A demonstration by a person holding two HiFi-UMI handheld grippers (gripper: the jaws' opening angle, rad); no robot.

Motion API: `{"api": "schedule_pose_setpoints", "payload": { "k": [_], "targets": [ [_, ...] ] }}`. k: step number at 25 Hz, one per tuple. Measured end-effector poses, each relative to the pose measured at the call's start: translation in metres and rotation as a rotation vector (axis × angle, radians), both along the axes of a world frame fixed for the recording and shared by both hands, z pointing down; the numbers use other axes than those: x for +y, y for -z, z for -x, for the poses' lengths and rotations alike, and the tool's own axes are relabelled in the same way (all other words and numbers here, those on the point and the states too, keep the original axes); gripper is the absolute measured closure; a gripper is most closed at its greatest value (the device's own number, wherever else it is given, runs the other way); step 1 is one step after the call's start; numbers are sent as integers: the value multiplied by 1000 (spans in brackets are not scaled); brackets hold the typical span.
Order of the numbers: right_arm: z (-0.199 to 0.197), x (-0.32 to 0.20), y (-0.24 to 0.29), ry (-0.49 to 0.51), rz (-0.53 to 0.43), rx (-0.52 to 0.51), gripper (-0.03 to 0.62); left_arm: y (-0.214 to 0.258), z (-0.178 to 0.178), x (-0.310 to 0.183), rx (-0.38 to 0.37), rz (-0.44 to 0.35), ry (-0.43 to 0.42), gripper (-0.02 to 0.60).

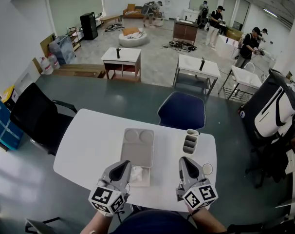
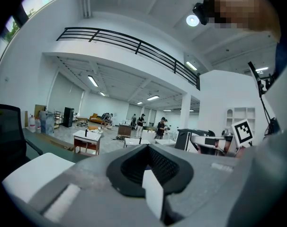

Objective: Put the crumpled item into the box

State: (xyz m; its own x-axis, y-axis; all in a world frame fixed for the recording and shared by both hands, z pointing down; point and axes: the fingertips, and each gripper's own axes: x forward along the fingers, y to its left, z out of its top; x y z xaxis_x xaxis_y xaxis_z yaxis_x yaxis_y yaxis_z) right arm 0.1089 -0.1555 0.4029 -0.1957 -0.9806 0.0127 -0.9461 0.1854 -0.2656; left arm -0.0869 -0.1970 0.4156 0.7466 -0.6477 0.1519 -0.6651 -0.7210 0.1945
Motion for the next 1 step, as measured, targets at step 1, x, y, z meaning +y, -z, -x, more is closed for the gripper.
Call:
{"api": "schedule_pose_setpoints", "payload": {
  "k": [1],
  "targets": [
    [1,0,0,1,0,0,592,-1,0,0,-1,0,0,580]
  ]
}}
